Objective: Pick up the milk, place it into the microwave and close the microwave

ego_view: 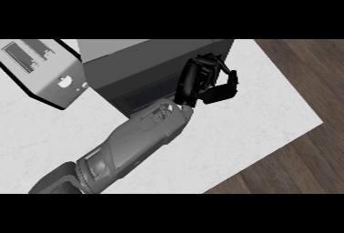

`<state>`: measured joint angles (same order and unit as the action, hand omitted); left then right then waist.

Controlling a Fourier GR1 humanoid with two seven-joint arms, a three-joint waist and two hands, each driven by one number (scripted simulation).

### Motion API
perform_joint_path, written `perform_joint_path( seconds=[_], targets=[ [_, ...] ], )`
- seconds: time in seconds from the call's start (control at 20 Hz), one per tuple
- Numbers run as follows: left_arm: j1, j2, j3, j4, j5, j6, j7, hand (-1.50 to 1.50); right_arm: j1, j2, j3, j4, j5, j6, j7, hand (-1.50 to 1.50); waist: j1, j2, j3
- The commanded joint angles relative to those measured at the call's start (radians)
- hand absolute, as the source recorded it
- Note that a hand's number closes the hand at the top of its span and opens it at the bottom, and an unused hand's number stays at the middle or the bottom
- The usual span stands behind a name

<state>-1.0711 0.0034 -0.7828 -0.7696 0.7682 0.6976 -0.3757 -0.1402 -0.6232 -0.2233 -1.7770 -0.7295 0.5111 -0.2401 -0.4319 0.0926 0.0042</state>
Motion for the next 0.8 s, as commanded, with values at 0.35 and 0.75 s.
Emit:
perform_joint_path(
  seconds=[0.35, 0.75],
  targets=[
    [-0.010, 0.029, 0.027, 0.160, 0.078, -0.003, 0.020, 1.50, 0.013, -0.035, -0.084, -0.004, -0.044, -0.028, 0.010, -1.50, 0.077, 0.006, -0.003],
    [0.000, 0.081, -0.028, 0.201, 0.112, -0.079, 0.013, -1.50, 0.046, -0.051, -0.126, -0.022, -0.071, -0.039, 0.023, -1.50, 0.120, 0.013, -0.003]
  ],
)
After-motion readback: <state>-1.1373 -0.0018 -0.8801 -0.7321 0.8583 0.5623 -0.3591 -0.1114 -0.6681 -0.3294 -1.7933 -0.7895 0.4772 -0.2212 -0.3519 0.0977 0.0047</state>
